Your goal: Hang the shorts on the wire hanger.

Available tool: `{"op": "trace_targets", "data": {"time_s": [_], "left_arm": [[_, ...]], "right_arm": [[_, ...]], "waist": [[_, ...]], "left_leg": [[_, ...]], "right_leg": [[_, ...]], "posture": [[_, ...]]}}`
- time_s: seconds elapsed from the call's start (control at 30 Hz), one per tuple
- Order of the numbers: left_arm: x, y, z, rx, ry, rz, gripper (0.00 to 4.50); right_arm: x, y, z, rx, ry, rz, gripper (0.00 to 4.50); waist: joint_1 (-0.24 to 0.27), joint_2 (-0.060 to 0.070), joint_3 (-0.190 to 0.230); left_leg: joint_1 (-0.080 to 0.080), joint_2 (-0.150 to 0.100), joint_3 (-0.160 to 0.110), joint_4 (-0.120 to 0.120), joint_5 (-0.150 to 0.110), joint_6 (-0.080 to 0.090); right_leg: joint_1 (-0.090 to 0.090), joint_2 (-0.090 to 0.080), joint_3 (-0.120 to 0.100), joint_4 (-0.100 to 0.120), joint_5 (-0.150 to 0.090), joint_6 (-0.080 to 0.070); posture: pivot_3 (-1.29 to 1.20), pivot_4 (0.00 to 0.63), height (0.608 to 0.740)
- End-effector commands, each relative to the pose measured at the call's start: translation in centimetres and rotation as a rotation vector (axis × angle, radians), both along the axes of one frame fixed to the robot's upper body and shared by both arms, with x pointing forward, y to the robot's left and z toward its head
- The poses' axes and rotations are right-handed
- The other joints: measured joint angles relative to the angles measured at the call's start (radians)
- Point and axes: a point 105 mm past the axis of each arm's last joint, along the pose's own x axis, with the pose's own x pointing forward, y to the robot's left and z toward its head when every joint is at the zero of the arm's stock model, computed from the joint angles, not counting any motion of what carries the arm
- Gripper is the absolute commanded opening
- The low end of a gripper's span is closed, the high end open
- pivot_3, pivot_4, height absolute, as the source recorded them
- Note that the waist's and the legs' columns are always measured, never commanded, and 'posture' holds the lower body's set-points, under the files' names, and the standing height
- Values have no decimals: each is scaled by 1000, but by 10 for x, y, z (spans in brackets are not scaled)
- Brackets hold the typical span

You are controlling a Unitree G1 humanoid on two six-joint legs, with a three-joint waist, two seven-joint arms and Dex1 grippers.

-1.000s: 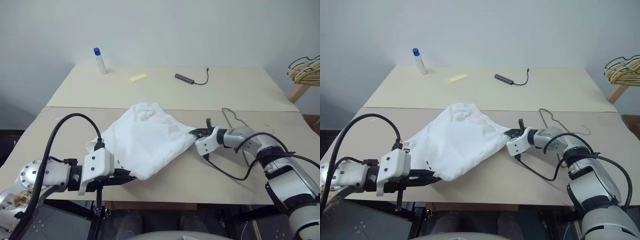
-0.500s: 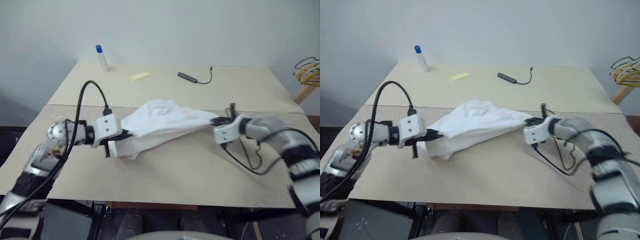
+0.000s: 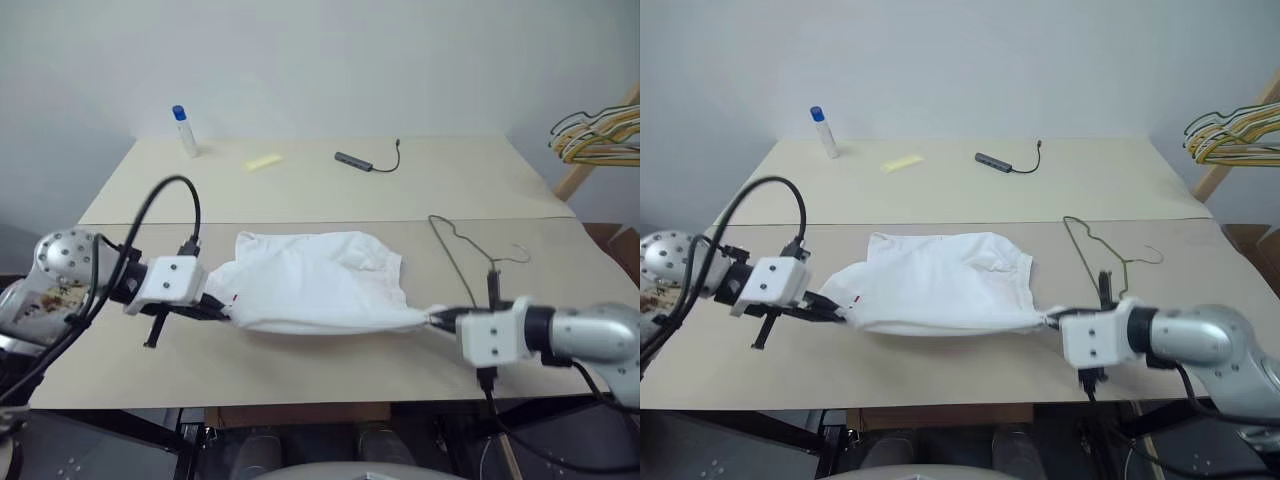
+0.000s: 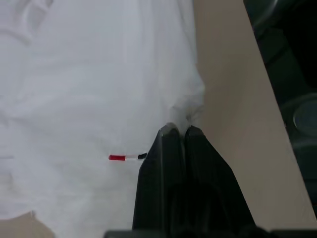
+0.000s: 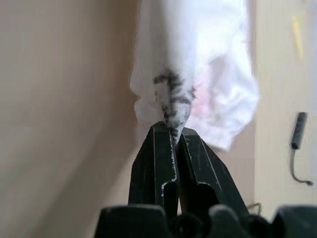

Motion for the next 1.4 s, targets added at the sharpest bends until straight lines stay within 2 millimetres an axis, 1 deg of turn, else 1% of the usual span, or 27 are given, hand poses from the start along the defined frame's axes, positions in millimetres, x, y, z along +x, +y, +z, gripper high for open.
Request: {"op": "trace_targets", "data": {"time_s": [0.03,0.07,0.1,0.13,0.17,0.2,0.23,0.27,0.3,0.33,0.37,0.4,0.47,0.53,0.6,0.67,0.7,0.73,0.77,0.83,0.9,0.97,1.0,1.1,1.13,1.23,1.4], "left_arm": [[67,-23,15,-146,-240,209,0],[103,-27,32,-189,-390,357,0],[130,-29,56,-242,-530,477,0],[149,-30,78,-298,-646,562,0],[159,-31,92,-336,-718,613,0],[171,-26,129,-471,-838,739,0],[176,-19,166,-619,-932,845,0],[170,-14,204,-799,-1012,891,0],[159,-12,234,-967,-1054,886,0],[146,-10,255,-1071,-1096,841,0],[134,-9,268,-1124,-1144,791,0],[124,-9,275,-1151,-1163,742,0],[108,-8,278,-1184,-1159,659,0],[91,-11,272,-1195,-1098,548,0],[78,-14,251,-1099,-1030,464,0],[68,-13,230,-1016,-978,427,0],[63,-12,211,-962,-895,412,0],[57,-11,190,-897,-819,384,0],[50,-11,161,-791,-698,355,0],[32,-10,119,-625,-543,287,0],[7,-3,66,-426,-345,228,0],[-16,8,24,-263,-198,205,0],[-25,14,10,-199,-146,193,0],[-44,29,-13,-82,-49,191,0],[-51,33,-18,-47,-11,186,0],[-76,46,-31,61,115,146,0],[-98,62,-44,170,190,129,0]], "right_arm": [[61,-8,12,59,-53,-211,30],[93,-13,28,99,-133,-323,30],[119,-18,47,138,-223,-420,30],[138,-21,64,174,-300,-494,30],[149,-22,75,194,-348,-540,30],[163,-25,106,268,-504,-594,30],[170,-26,138,362,-639,-638,30],[169,-28,171,426,-806,-653,30],[164,-28,194,462,-942,-636,30],[157,-26,206,475,-1016,-609,30],[151,-26,213,488,-1072,-590,30],[146,-26,216,502,-1097,-580,30],[136,-26,217,515,-1144,-555,30],[126,-23,210,484,-1166,-508,30],[120,-21,189,444,-1083,-465,30],[113,-13,159,378,-970,-397,30],[107,-8,137,309,-912,-342,30],[102,-3,114,250,-845,-302,30],[96,1,87,187,-762,-256,30],[85,5,50,89,-659,-189,30],[70,11,11,-9,-559,-102,30],[58,17,-15,-47,-485,-37,30],[54,20,-22,-63,-464,-6,30],[39,27,-33,-83,-389,80,30],[35,28,-34,-74,-358,95,30],[19,29,-41,-106,-255,172,30],[-3,26,-49,-162,-157,277,30]], "waist": [[9,-3,-1],[13,-4,-1],[15,-6,-1],[14,-7,0],[13,-7,0],[11,-8,-1],[8,-8,-2],[6,-9,-2],[3,-9,-2],[2,-9,-2],[0,-9,-3],[-5,-9,-4],[-12,-8,-7],[-21,-8,-7],[-25,-8,-7],[-27,-8,-7],[-26,-8,-7],[-25,-7,-7],[-26,-7,-6],[-26,-4,-4],[-27,-1,-3],[-24,-1,-3],[-21,-1,-3],[-13,-2,-3],[-8,-3,-3],[6,-4,-3],[26,-5,-2]], "left_leg": [[2,0,0,-1,0,0],[1,-1,-1,-1,0,0],[-3,-2,-2,0,1,0],[-9,-2,-4,2,1,0],[-21,-2,-6,6,1,0],[-35,-2,-7,8,3,-2],[-47,-3,-7,10,6,-7],[-58,-4,-5,14,11,-17],[-72,-5,-4,14,12,-19],[-83,-5,-3,14,13,-21],[-90,-6,-1,15,13,-22],[-90,-9,2,11,14,-22],[-86,-13,5,7,13,-21],[-85,-15,5,5,11,-17],[-84,-16,4,7,10,-16],[-84,-17,3,9,9,-14],[-83,-17,3,10,10,-13],[-82,-17,2,11,9,-8],[-77,-17,2,11,10,-6],[-58,-16,3,8,7,-1],[-39,-14,4,7,6,-1],[-20,-11,9,3,4,0],[-13,-10,12,-1,4,0],[-15,-9,13,-2,4,-1],[-16,-10,13,-2,3,0],[-17,-9,13,-2,1,1],[-15,-8,15,-1,1,1]], "right_leg": [[3,0,-1,-2,0,0],[3,1,-2,-4,2,2],[1,1,-2,-5,8,11],[0,2,-2,-5,12,9],[-11,3,-2,-4,17,4],[-26,2,-2,-3,23,3],[-40,1,-2,5,24,5],[-56,-2,-2,18,24,6],[-71,-4,-1,24,24,6],[-84,-5,-1,28,24,6],[-95,-8,-3,32,25,7],[-99,-13,-6,32,25,7],[-98,-19,-11,32,25,7],[-94,-20,-12,30,25,7],[-89,-21,-12,24,24,7],[-85,-21,-12,19,24,10],[-83,-21,-12,18,25,11],[-80,-20,-12,18,25,11],[-76,-20,-12,17,25,11],[-56,-18,-11,13,24,10],[-38,-17,-12,10,22,8],[-20,-16,-11,7,12,10],[-15,-16,-10,6,8,6],[-18,-16,-8,6,12,10],[-19,-16,-8,6,13,7],[-20,-16,-8,6,13,6],[-18,-15,-8,5,13,6]], "posture": [[-8,0,740],[-9,0,740],[-7,0,740],[-7,0,740],[-7,0,740],[-5,0,740],[-5,0,740],[-4,0,740],[-4,0,740],[-1,0,740],[1,0,740],[3,0,740],[5,0,740],[4,0,740],[9,0,740],[9,0,740],[10,0,740],[10,0,740],[10,0,740],[15,0,740],[12,0,740],[16,0,740],[17,0,740],[33,0,740],[34,0,740],[41,0,740],[53,0,740]]}}
